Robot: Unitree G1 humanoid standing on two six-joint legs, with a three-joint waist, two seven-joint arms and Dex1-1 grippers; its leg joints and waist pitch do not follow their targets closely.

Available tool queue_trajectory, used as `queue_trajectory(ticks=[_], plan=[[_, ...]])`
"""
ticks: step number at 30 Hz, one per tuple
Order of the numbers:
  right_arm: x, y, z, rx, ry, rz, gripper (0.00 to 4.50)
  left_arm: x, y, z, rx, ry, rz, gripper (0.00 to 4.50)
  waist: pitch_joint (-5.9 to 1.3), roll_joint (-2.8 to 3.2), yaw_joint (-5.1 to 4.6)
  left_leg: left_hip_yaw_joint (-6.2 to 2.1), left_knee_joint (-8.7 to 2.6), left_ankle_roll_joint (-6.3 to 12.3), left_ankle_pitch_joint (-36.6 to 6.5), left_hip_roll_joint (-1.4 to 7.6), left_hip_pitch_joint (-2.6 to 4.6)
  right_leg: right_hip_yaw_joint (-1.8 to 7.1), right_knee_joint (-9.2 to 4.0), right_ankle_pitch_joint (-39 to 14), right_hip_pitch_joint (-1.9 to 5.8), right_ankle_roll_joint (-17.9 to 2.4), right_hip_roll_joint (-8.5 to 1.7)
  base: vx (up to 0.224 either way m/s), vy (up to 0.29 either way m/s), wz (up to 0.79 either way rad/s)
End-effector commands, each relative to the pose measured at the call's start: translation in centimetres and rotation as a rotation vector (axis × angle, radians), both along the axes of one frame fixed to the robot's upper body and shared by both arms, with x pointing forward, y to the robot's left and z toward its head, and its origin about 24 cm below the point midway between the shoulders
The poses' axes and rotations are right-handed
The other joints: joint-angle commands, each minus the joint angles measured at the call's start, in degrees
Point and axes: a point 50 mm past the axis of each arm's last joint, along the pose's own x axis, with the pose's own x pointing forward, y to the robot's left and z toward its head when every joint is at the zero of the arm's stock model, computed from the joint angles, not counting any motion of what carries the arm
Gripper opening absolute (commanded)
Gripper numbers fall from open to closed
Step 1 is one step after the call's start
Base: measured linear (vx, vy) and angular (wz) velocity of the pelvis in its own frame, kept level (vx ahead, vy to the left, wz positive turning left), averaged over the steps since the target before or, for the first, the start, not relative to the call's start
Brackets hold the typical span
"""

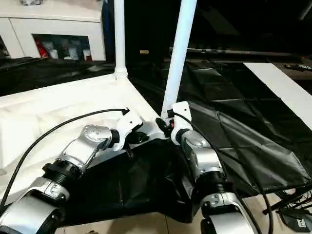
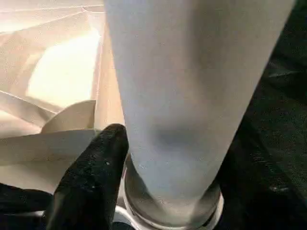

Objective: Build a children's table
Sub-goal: Rotate leg to tighten

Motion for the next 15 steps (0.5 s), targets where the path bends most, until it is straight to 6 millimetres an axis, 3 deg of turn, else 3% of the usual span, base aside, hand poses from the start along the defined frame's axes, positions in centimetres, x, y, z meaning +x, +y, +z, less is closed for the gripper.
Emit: queue_trajectory(ticks=[1,3,4,7,10,15], plan=[[-1.5,1.6,-1.4,0.034,0.076,0.2,3.2,-1.3,-1.9,0.5,-0.043,0.012,-0.198,0.0,-2.49,0.72,0.31,-1.44,-4.62,-1.08,-15.84,3.16,0.41,3.62,-5.54,-11.74,1.54,-9.33,-4.81,0.0,0.0,0.0],[-2.0,0.5,-1.2,-0.013,0.047,0.288,3.26,-1.7,-1.0,0.6,-0.055,0.026,-0.256,0.0,-2.72,0.59,0.34,-1.22,-4.34,-0.07,-12.66,3.2,0.25,3.67,-5.07,-6.44,1.71,-10.2,-4.69,0.0,0.0,0.0],[-2.3,0.1,-1.1,-0.03,0.034,0.331,3.51,-1.9,-0.5,0.6,-0.059,0.036,-0.281,0.0,-2.76,0.62,0.41,-1.15,-4.24,0.29,-11.23,3.17,0.22,3.64,-4.79,-4.12,1.8,-10.57,-4.63,0.0,0.0,0.0],[-3.3,-1.0,-0.7,-0.036,0.015,0.451,3.51,-2.5,0.8,0.7,-0.062,0.051,-0.349,0.0,-3.0,0.27,0.83,-0.88,-3.59,3.43,-5.71,3.04,-0.07,3.48,-3.71,5.06,2.18,-12.44,-4.55,0.0,0.0,0.0],[-4.2,-1.7,-0.2,-0.039,-0.001,0.553,3.51,-3.0,1.7,0.8,-0.064,0.071,-0.398,0.0,-2.93,-0.19,0.69,-0.81,-3.62,4.37,-5.68,3.11,0.12,3.36,-3.73,4.33,2.1,-12.89,-4.49,0.0,0.0,0.0],[-5.9,-2.7,0.4,-0.031,0.009,0.737,3.51,-3.8,3.6,0.8,-0.025,0.123,-0.456,0.0,-2.61,-0.25,1.14,-0.72,-3.72,4.44,-6.95,3.32,0.29,3.4,-3.98,1.04,1.91,-13.36,-4.63,0.0,0.0,0.0]])
